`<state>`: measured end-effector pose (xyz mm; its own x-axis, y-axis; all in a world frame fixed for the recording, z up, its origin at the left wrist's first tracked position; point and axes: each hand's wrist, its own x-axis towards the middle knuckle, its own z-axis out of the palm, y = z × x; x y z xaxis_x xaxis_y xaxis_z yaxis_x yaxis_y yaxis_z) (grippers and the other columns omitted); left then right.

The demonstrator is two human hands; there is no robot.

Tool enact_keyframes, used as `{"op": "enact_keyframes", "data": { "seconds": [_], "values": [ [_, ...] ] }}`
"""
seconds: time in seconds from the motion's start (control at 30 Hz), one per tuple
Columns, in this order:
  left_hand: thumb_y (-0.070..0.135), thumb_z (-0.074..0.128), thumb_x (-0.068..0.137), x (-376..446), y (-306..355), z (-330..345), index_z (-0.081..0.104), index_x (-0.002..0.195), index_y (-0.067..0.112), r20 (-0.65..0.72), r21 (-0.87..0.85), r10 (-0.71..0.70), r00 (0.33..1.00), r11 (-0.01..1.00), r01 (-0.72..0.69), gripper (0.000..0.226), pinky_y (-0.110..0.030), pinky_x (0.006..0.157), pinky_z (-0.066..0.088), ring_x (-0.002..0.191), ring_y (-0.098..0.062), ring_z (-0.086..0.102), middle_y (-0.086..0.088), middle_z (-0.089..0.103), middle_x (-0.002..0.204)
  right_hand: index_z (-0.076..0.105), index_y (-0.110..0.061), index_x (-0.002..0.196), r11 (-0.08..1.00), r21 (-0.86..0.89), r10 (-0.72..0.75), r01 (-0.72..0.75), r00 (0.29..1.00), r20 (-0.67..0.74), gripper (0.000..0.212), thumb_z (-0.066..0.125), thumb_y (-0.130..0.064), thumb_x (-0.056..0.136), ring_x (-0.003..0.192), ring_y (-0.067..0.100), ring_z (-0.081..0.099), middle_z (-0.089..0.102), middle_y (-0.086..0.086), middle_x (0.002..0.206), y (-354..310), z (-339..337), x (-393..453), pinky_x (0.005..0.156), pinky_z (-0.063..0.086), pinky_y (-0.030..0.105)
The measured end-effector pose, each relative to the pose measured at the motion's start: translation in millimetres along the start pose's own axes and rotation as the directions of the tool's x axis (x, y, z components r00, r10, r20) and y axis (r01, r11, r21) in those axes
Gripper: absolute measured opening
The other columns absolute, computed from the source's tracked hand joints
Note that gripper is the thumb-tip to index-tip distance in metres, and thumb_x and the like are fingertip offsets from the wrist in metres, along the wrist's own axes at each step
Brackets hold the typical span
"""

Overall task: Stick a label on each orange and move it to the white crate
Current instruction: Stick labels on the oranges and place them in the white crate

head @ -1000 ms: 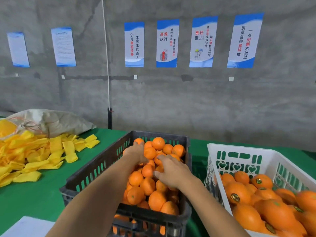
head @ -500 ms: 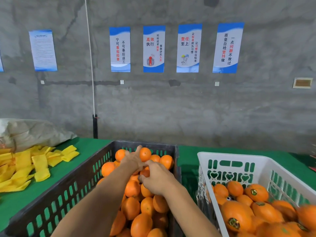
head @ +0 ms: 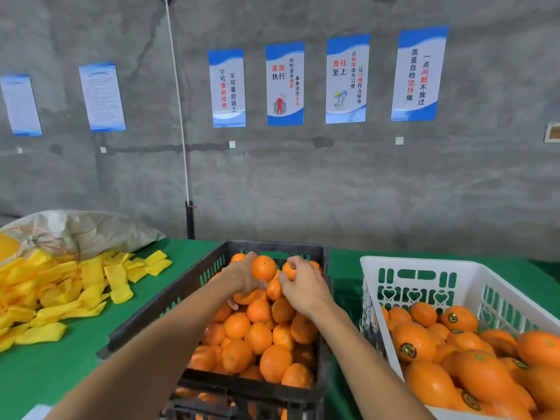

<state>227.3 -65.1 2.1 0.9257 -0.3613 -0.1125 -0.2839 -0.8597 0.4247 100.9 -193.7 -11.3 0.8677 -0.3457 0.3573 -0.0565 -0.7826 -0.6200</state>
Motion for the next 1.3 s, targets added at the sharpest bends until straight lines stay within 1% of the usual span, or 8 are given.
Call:
{"op": "enact_keyframes", "data": {
  "seconds": [0.17,0.3,0.47,0.6,0.73,0.83,1.1,1.3],
  "values": [
    [0.046,0.077,0.091,-78.2,-20.3,1.2,0.005,0.163,0.043,0.327,0.239,0.035,0.945,0.964,-0.118,0.101,-0.052,0.092,0.061,0.108,-0.042,0.07,-0.016,0.028,0.166,0.048,-0.022,0.146,0.999,0.044,-0.027,0.027,1.0,-0.003,0.05,0.054,-0.041,0.1,0.134,0.023,0.051,0.052,0.0,0.15,-14.4,-5.0,-41.4,0.104,0.047,0.042],
    [0.048,0.08,0.086,-114.0,-28.7,15.1,0.028,0.159,0.029,0.129,0.272,0.279,0.952,0.913,-0.304,0.092,-0.04,0.106,0.046,0.134,-0.034,0.053,-0.011,0.052,0.15,0.05,-0.023,0.144,0.995,0.091,-0.024,0.026,0.999,-0.028,0.049,0.057,-0.04,0.099,0.129,0.023,0.056,0.056,-0.001,0.145,-20.0,-15.1,-72.0,0.102,0.049,0.044],
    [0.061,0.088,0.068,-158.4,-25.3,22.0,0.052,0.124,0.026,-0.279,-0.192,0.341,0.898,0.896,-0.4,0.076,-0.037,0.075,0.056,0.084,-0.018,0.067,0.006,0.063,0.097,0.058,-0.033,0.133,0.961,0.237,-0.114,0.142,0.986,-0.125,0.037,0.053,-0.049,0.1,0.119,0.01,0.059,0.064,-0.01,0.132,-16.5,-29.6,-115.6,0.102,0.051,0.041],
    [0.028,0.089,0.081,-208.3,1.2,33.4,0.05,0.133,0.02,-0.454,-0.578,0.371,0.81,0.57,-0.584,0.066,-0.047,0.081,0.064,0.09,-0.02,0.077,-0.007,0.066,0.125,0.062,-0.037,0.133,0.871,0.428,-0.161,0.242,0.963,-0.217,0.036,0.055,-0.052,0.101,0.113,-0.003,0.061,0.065,-0.017,0.126,-30.0,-57.7,-142.4,0.094,0.053,0.025],
    [0.012,0.082,0.087,-264.8,25.9,56.2,0.051,0.143,0.026,-0.58,-0.649,0.436,0.688,0.264,-0.714,0.066,-0.04,0.09,0.062,0.112,-0.022,0.072,0.007,0.063,0.131,0.065,-0.034,0.132,0.779,0.49,-0.214,0.391,0.901,-0.378,0.032,0.06,-0.045,0.101,0.12,0.004,0.061,0.064,-0.013,0.129,-30.4,-79.4,-189.7,0.093,0.052,0.02],
    [0.017,0.082,0.083,-293.1,22.6,98.3,0.054,0.138,0.027,-0.623,-0.647,0.443,0.645,0.173,-0.743,0.063,-0.049,0.08,0.064,0.114,-0.03,0.069,0.004,0.059,0.135,0.067,-0.03,0.129,0.761,0.477,-0.224,0.44,0.868,-0.444,0.03,0.062,-0.041,0.101,0.116,0.016,0.063,0.066,-0.009,0.124,-9.5,-72.9,-235.2,0.087,0.051,0.018],
    [0.023,0.083,0.085,-310.3,-25.4,220.9,0.053,0.144,0.027,-0.386,-0.808,0.398,0.832,0.29,-0.513,0.066,-0.04,0.067,0.065,0.102,-0.032,0.072,0.005,0.059,0.131,0.064,-0.047,0.126,0.876,0.471,-0.019,0.106,0.983,-0.184,0.028,0.057,-0.055,0.099,0.117,0.003,0.06,0.062,-0.02,0.124,72.3,-7.2,-313.6,0.087,0.056,0.02],
    [0.034,0.076,0.094,-319.2,-46.1,291.0,0.04,0.143,0.039,-0.112,-0.893,0.381,0.918,0.366,-0.261,0.061,-0.032,0.078,0.06,0.087,-0.029,0.073,-0.008,0.061,0.121,0.047,-0.037,0.148,0.993,0.118,-0.041,0.026,0.991,0.131,0.042,0.035,-0.048,0.109,0.13,-0.003,0.048,0.053,-0.017,0.146,129.9,9.2,-347.1,0.112,0.043,0.033]
  ]
}}
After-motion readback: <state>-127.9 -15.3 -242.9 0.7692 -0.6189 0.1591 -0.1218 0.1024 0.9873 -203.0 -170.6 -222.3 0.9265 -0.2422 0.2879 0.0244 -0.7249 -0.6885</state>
